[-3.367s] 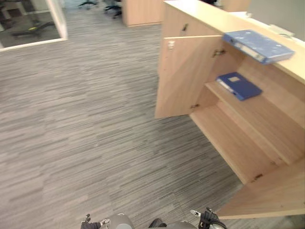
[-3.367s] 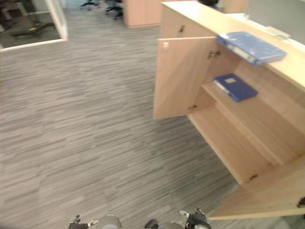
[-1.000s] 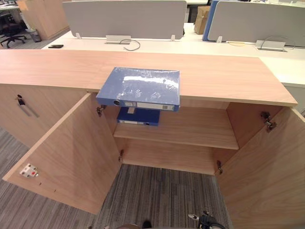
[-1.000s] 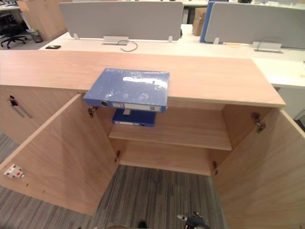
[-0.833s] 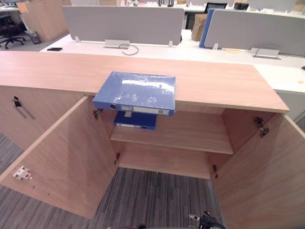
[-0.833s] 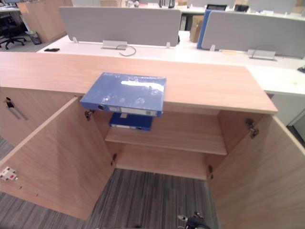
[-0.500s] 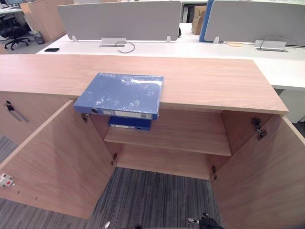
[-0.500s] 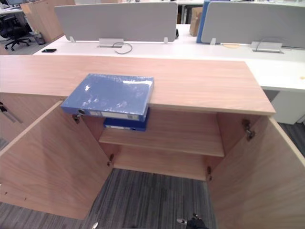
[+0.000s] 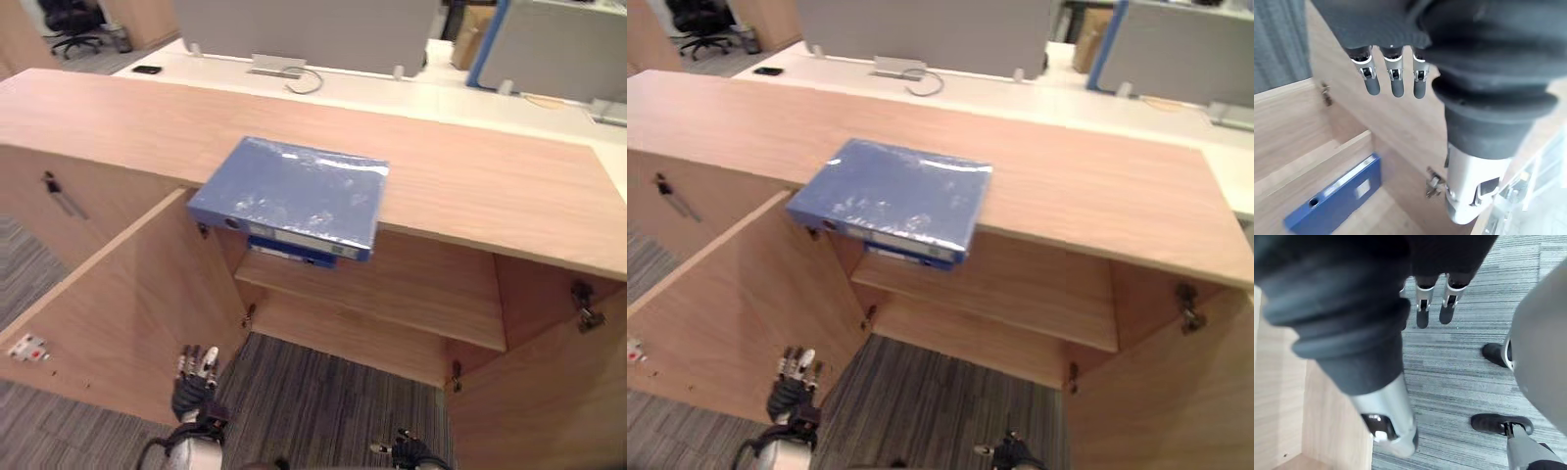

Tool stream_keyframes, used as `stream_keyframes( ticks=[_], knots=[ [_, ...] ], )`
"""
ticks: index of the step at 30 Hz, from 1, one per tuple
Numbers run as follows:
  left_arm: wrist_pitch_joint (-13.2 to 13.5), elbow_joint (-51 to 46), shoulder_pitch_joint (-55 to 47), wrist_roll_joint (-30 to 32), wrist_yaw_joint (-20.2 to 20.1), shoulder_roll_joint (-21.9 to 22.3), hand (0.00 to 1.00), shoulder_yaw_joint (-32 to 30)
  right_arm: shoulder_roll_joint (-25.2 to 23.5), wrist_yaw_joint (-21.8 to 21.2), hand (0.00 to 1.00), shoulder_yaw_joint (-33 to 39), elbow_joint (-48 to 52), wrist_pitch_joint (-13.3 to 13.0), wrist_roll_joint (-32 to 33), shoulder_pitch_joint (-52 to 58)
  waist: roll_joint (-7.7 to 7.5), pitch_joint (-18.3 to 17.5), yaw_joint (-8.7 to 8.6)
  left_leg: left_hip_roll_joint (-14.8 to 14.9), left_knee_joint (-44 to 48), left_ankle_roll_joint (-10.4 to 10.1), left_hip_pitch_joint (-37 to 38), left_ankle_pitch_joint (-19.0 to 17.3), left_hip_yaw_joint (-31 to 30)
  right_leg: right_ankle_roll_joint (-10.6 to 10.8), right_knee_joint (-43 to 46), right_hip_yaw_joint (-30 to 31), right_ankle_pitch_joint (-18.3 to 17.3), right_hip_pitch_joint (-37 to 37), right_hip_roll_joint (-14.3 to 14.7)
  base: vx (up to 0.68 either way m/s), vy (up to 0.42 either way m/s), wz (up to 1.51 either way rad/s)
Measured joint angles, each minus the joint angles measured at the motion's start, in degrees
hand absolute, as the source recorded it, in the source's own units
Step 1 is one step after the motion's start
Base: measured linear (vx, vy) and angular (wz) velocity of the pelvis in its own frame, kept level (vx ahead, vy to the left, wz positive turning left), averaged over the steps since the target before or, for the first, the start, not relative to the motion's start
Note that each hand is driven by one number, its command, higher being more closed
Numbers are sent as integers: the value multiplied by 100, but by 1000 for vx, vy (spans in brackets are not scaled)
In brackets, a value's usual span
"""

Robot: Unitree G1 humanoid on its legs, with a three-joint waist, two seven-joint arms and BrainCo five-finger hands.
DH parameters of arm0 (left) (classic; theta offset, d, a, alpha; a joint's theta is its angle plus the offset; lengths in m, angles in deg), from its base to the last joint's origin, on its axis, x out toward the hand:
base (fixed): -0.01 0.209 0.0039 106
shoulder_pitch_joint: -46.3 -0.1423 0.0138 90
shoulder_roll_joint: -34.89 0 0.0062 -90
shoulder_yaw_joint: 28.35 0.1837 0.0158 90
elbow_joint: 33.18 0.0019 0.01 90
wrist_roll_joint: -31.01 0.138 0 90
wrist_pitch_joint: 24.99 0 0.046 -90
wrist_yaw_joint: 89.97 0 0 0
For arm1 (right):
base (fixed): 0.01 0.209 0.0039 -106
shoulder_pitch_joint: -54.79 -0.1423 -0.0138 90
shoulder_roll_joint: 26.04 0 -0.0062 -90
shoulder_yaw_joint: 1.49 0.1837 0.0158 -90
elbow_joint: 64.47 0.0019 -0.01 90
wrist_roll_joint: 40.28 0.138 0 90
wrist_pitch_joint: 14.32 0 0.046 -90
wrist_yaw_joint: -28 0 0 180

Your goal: Walk over to the cabinet, pick up the folder, carry it to the office cabinet, place the folder inside the office cabinet, then close the office cabinet door

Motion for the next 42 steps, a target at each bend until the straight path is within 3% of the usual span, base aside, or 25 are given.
stream_keyframes(
  ticks=[4, 6, 13, 16, 19, 24, 33, 37, 42],
  knots=[
    [51, -823, -72, 1015, 715, 39, 0, -169, -208, 175, 0, -1, 5, -3, 181, 10, -184, 5, 81, -73, 169, 49, -118, -53, -164, 31, 2, -80, 18, 33, -55, -72, 28, 24],
    [53, -1215, -100, 2067, 1286, 53, 0, -258, -239, 287, 0, -31, 5, -19, 283, 23, -273, 7, 149, -109, 198, 83, -115, -74, -169, 41, 6, -78, 24, 54, -93, -70, 38, 2],
    [-212, -2105, 106, 4500, 2647, -67, 0, -114, -246, 490, 0, -193, 0, -86, 611, 32, -323, -38, 165, -148, 191, 132, -116, -106, -90, 107, -85, -7, 64, 59, -116, -53, 19, -6],
    [-445, -2144, 447, 5820, 2967, -556, 0, 456, -213, 553, 0, -411, -105, -231, 609, -14, -334, -175, 130, -141, 181, 120, -213, -97, 68, 107, -269, 225, 64, -59, -71, 0, -16, -27],
    [-741, -2065, 1016, 7230, 2938, -1205, 0, 667, -175, 550, 0, -618, -388, -256, 442, -129, -327, -231, 0, -110, 177, 110, -228, -91, 148, 105, -405, 403, 66, -107, -2, 23, -47, -22],
    [-892, -1395, 1750, 8447, 2649, -1921, 0, 672, 4, 520, 0, -624, -512, -268, 133, -152, -282, -306, -161, -51, 78, 76, -168, -82, 201, 62, -479, 577, 94, -119, 63, 0, -31, -12],
    [-926, -457, 2419, 9200, 2303, -2951, 0, 669, 167, 349, 0, -622, -508, -286, 21, -162, -212, -328, -320, 21, -139, 43, 34, 6, 452, -14, -723, 784, 294, -35, 157, -32, 0, -15],
    [-948, -419, 2610, 9360, 2237, -3119, 0, 693, 169, 313, 0, -616, -509, -286, -65, -160, -164, -337, -350, 19, -204, 40, 119, 60, 498, -6, -726, 872, 325, -29, 155, -88, 18, -9],
    [-973, -144, 2979, 9545, 2223, -3394, 0, 831, 201, 299, 0, -564, -507, -287, -67, -173, -52, -322, -417, 7, -575, 34, 171, 401, 491, -14, -829, 888, 478, -120, 180, -117, -3, 0]
  ],
)
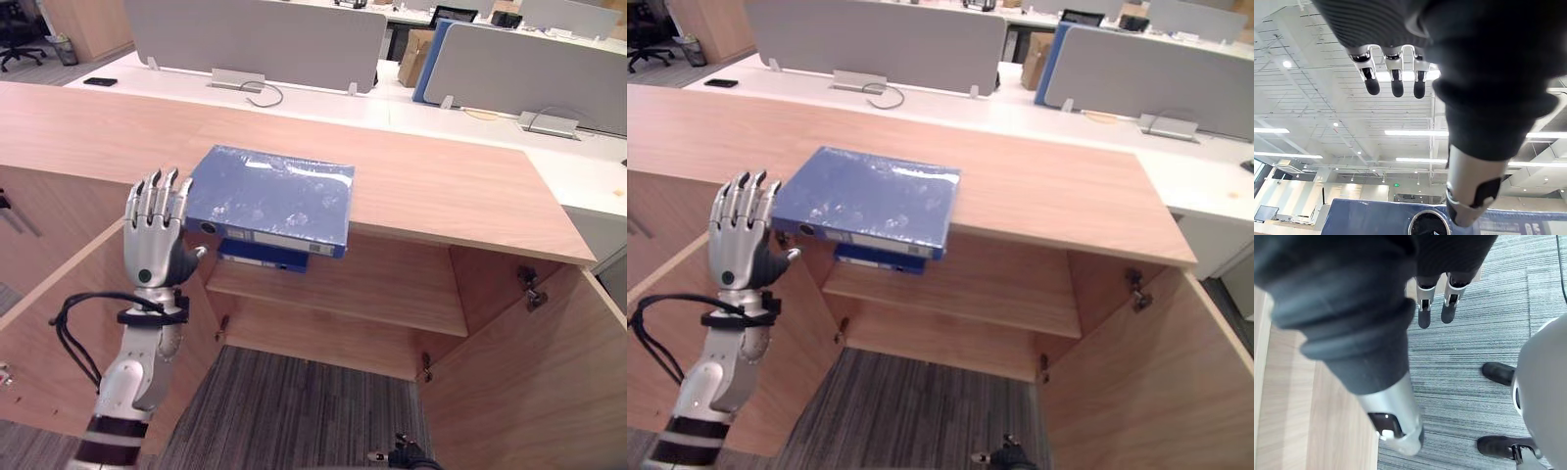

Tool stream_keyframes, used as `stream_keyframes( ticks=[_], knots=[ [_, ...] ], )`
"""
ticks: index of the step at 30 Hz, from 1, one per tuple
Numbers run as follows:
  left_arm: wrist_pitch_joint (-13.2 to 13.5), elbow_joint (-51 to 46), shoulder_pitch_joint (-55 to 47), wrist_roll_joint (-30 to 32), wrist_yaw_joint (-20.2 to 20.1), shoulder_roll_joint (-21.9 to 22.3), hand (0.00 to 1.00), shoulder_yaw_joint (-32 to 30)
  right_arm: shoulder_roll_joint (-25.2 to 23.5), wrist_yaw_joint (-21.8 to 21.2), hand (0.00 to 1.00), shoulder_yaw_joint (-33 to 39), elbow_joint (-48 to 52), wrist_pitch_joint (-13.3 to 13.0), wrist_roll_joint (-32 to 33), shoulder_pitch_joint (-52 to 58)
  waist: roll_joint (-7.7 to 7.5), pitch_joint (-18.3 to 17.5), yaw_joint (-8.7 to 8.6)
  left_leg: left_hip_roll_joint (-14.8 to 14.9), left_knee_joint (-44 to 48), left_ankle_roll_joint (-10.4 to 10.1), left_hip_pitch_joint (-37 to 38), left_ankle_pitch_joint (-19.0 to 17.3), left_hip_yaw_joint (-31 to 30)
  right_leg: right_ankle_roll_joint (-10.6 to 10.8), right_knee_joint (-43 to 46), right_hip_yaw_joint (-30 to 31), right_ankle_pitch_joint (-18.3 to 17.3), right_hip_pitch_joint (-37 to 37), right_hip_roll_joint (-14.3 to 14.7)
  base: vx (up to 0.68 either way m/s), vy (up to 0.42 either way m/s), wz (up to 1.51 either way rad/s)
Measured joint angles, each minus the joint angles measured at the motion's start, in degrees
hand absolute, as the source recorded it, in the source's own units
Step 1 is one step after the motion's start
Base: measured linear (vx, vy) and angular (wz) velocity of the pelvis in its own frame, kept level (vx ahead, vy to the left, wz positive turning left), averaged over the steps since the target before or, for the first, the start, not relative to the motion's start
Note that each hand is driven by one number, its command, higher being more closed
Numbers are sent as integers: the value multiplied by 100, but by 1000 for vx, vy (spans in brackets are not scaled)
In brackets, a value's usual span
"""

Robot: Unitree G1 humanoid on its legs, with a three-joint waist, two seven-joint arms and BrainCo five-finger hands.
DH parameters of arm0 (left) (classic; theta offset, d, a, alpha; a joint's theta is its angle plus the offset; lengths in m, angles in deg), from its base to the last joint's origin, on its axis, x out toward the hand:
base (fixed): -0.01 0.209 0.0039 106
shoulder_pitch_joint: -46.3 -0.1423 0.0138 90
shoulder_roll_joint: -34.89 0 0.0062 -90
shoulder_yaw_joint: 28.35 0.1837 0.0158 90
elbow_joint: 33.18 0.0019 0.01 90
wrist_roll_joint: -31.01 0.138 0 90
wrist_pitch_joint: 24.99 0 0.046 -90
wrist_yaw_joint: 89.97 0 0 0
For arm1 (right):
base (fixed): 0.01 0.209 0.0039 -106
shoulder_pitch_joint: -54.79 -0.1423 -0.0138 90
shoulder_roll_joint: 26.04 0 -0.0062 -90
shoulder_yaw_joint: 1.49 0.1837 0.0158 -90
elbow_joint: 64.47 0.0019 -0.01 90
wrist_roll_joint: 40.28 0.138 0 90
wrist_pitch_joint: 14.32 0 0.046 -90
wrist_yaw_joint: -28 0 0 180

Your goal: Walk over to the cabinet, pick up the folder, carry it to the office cabinet, place the folder inside the office cabinet, then close the office cabinet door

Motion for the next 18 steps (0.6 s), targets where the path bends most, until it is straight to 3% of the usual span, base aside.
stream_keyframes(
  ticks=[6, 18],
  knots=[
    [-30, 182, 378, 31, -46, -337, 0, 90, 66, -69, 0, 75, -1, 6, -7, 15, 49, -4, -94, 41, -378, -39, 41, 318, 0, -37, -56, 56, 129, -133, 74, -124, -7, -3],
    [78, 990, 599, 52, -365, -699, 0, 308, 247, -108, 0, 453, 94, 19, -11, 54, 140, -12, -213, 88, -379, -89, 30, 339, 101, -73, -194, 181, 204, -135, 205, -21, -22, -5]
  ],
)
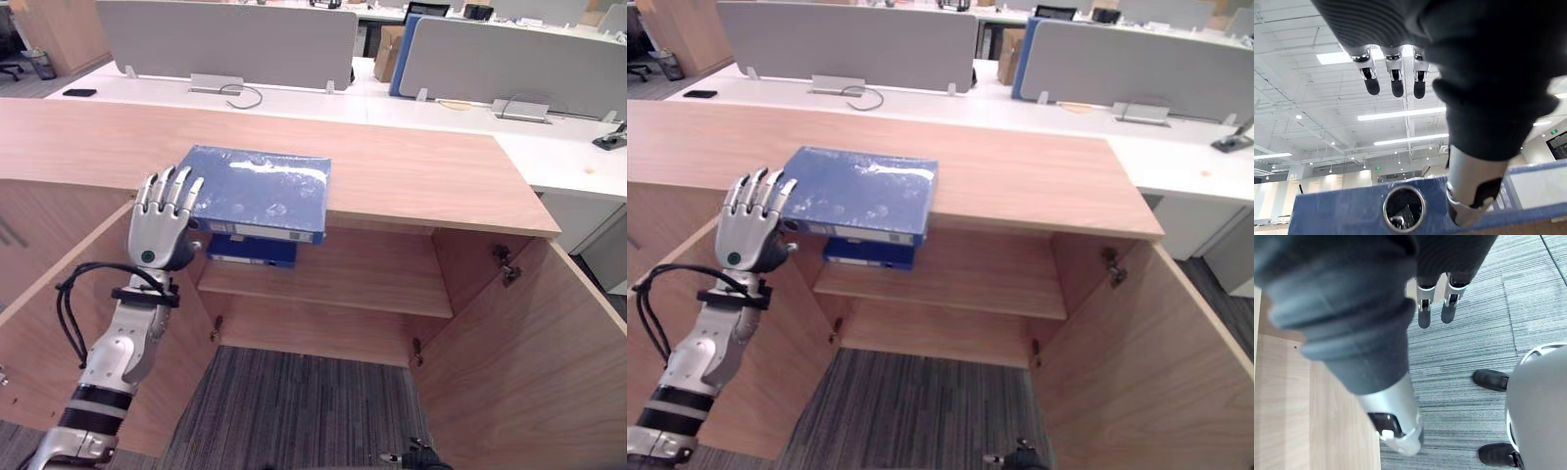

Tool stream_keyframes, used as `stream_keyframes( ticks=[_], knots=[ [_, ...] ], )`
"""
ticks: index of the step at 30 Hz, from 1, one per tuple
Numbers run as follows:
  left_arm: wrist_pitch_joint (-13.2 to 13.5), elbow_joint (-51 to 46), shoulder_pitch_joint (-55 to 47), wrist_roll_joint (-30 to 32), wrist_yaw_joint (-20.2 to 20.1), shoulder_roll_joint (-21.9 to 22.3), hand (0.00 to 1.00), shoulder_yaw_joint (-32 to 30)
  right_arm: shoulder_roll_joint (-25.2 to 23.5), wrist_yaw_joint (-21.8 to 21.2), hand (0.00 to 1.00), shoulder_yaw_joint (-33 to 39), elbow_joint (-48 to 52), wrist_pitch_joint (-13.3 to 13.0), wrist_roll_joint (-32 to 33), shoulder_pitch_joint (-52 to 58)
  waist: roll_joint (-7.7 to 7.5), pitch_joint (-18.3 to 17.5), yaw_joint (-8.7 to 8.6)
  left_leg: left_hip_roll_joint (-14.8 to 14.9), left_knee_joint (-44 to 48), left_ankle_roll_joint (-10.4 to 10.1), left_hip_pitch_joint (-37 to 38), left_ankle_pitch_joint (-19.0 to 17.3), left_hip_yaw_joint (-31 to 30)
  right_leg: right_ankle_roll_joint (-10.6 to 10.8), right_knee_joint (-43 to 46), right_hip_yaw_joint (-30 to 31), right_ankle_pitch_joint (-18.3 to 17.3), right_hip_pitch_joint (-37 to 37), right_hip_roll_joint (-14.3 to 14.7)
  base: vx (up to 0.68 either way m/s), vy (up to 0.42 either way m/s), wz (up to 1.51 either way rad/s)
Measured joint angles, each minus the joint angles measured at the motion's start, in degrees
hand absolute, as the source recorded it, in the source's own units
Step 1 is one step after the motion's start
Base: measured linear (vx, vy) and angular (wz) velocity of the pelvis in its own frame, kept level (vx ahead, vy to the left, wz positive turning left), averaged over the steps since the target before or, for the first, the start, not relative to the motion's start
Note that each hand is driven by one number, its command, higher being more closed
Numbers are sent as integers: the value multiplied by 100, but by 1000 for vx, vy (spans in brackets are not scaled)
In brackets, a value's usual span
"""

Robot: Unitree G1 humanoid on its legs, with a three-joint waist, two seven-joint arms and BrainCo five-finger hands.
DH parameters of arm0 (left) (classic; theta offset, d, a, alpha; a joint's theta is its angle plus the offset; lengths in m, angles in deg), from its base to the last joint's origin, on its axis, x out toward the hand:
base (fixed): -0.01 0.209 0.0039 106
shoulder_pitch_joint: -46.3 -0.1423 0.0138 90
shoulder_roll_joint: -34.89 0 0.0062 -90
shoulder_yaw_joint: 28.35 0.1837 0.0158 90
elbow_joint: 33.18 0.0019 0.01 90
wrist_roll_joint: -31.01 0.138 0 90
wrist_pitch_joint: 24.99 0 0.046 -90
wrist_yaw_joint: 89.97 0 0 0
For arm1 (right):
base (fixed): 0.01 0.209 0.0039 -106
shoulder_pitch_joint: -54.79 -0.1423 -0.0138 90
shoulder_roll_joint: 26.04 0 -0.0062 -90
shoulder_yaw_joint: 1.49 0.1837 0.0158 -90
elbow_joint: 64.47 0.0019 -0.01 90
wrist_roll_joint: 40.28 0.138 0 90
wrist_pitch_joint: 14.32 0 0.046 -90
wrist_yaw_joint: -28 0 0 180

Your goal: Walk over to the cabinet, pick up the folder, carry it to the office cabinet, place the folder inside the office cabinet, then close the office cabinet door

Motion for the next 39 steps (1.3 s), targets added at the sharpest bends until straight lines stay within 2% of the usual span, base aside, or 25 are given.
stream_keyframes(
  ticks=[14, 26, 31, 39],
  knots=[
    [-159, 878, 138, -72, -112, 29, 0, -4, 104, -2, 0, 189, 70, 9, -1, 3, 39, -21, -67, 9, -5, -8, 11, -9, 160, -25, -28, 178, 60, -59, 1, -24, 6, -7],
    [-198, 1237, 885, -78, -127, -5, 0, 5, 104, -48, 0, 235, 77, 9, -12, 7, 38, -22, -196, 19, -5, -14, 8, -17, 231, -29, -26, 258, 63, -94, 11, -3, -2, -2],
    [-201, 1358, 1010, -77, -139, -175, 0, 131, 104, -84, 0, 240, 77, 10, -24, 16, 39, -21, -231, 36, -5, -26, 2, -30, 282, -34, -28, 306, 67, -123, 24, -15, -5, -5],
    [-180, 1864, 1122, -76, -251, -189, 0, 329, 103, -98, 0, 268, 85, 9, -101, 36, 44, -18, -302, 43, -5, -31, -18, -54, 351, -34, -28, 383, 67, -179, 30, -6, 0, -4]
  ],
)
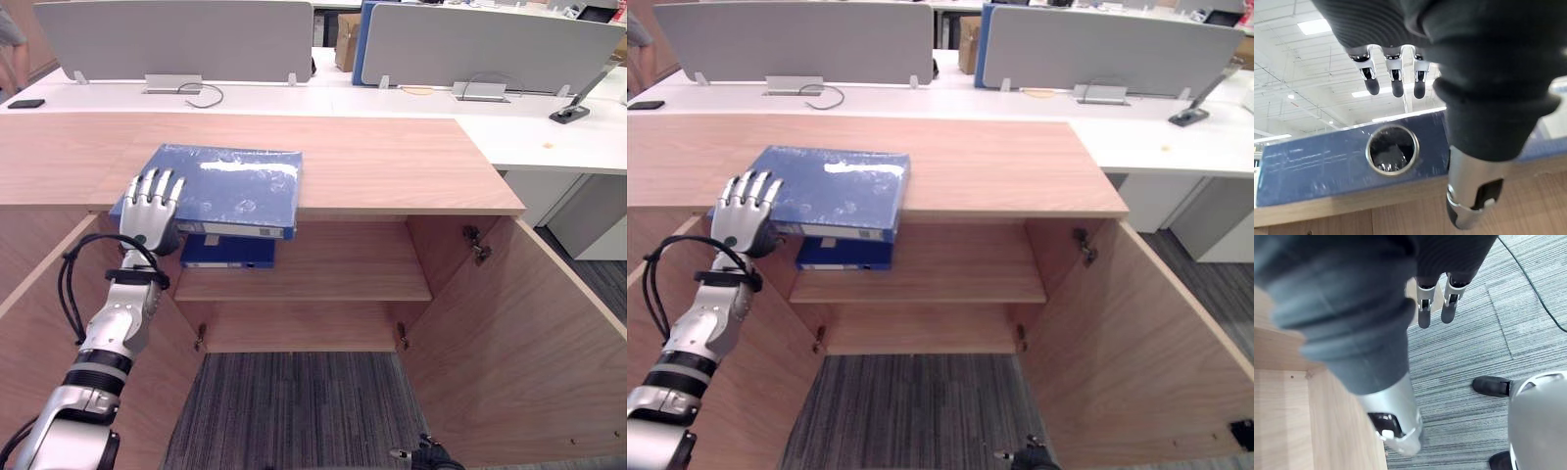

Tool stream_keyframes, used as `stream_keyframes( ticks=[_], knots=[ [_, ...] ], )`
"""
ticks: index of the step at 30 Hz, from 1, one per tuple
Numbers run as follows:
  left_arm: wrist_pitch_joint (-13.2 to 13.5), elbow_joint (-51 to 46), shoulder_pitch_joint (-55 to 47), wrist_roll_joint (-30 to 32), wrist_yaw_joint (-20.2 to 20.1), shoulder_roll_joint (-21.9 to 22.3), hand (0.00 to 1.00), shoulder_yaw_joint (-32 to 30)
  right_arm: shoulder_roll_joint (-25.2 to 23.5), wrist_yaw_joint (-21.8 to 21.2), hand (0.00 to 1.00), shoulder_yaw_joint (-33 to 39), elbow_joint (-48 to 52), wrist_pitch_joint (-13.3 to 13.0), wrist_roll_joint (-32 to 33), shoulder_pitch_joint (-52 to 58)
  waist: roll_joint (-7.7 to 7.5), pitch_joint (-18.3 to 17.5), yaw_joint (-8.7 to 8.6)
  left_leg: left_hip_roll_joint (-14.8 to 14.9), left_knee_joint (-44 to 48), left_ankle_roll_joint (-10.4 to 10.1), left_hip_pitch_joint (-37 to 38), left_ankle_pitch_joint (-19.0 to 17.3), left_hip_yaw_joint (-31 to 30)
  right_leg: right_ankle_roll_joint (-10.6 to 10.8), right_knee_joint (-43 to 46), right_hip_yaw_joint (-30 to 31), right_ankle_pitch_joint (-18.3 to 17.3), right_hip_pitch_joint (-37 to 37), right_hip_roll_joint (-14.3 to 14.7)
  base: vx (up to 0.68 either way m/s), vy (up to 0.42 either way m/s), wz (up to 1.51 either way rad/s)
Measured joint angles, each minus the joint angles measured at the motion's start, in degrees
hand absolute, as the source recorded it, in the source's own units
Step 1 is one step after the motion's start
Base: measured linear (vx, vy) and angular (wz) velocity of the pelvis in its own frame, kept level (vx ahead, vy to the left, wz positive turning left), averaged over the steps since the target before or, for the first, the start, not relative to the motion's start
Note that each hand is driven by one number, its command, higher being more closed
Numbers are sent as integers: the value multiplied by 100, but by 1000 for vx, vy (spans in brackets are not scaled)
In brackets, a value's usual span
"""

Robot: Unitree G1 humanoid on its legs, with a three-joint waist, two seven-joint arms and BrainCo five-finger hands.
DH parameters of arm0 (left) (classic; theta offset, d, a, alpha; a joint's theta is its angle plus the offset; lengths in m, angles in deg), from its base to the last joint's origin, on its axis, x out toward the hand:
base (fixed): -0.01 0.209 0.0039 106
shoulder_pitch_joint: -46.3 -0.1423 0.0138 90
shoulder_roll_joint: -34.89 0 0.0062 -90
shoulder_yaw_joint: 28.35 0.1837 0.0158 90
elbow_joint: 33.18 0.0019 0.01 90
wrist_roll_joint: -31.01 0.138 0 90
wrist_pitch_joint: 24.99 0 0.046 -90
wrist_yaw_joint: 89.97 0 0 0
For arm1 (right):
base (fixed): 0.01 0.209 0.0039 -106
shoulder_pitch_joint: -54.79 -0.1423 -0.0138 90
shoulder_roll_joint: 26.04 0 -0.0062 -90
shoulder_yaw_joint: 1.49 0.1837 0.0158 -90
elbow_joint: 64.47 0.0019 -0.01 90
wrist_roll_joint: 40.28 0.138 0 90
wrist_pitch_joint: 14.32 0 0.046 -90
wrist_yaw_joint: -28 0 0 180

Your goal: Walk over to the cabinet, pick up the folder, carry it to the office cabinet, place the folder inside the office cabinet, then close the office cabinet door

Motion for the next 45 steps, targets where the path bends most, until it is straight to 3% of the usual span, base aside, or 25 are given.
stream_keyframes(
  ticks=[12, 13, 31, 38, 43, 45],
  knots=[
    [0, 214, 118, -61, -50, 1, 0, 97, -2, 1, 0, 171, 0, 0, 19, 36, 11, 8, -47, 3, 1, -8, -17, -30, 92, 0, 2, 86, 1, -59, 2, -1, -2, -4],
    [0, 221, 118, -103, -50, 1, 100, 97, -2, 1, 0, 171, 0, 0, 20, 37, 14, 9, -60, 3, 1, -9, -16, -31, 102, 0, 0, 95, 1, -61, 3, -33, -3, -4],
    [-115, 369, 572, -102, 178, 55, 100, 94, 9, 16, 0, 358, 0, 1, 39, 47, 63, 36, -216, 8, 1, -4, 13, -72, 224, -1, -3, 215, 18, -81, 7, -11, -2, -3],
    [-184, 417, 613, -97, 243, 334, 100, 3, 10, 16, 0, 346, 0, 1, 41, 50, 89, 27, -235, 5, 1, 3, 18, -75, 222, 0, -5, 214, 31, -75, 4, -14, -4, 0],
    [-269, -1752, -726, -224, 261, 1324, 100, -444, 7, 83, 0, 347, 1, 16, 75, 75, 149, 65, -193, -31, -1, 17, -12, -83, 156, 4, -3, 175, 28, -85, -27, -1, 0, 4],
    [25, -3006, -1588, -404, 281, 1947, 100, -330, -14, 121, 0, 349, 1, 36, 107, 75, 166, 70, -126, -50, -4, 28, -54, -87, 93, 15, -2, 109, 19, -102, -46, -2, -2, 13]
  ],
)
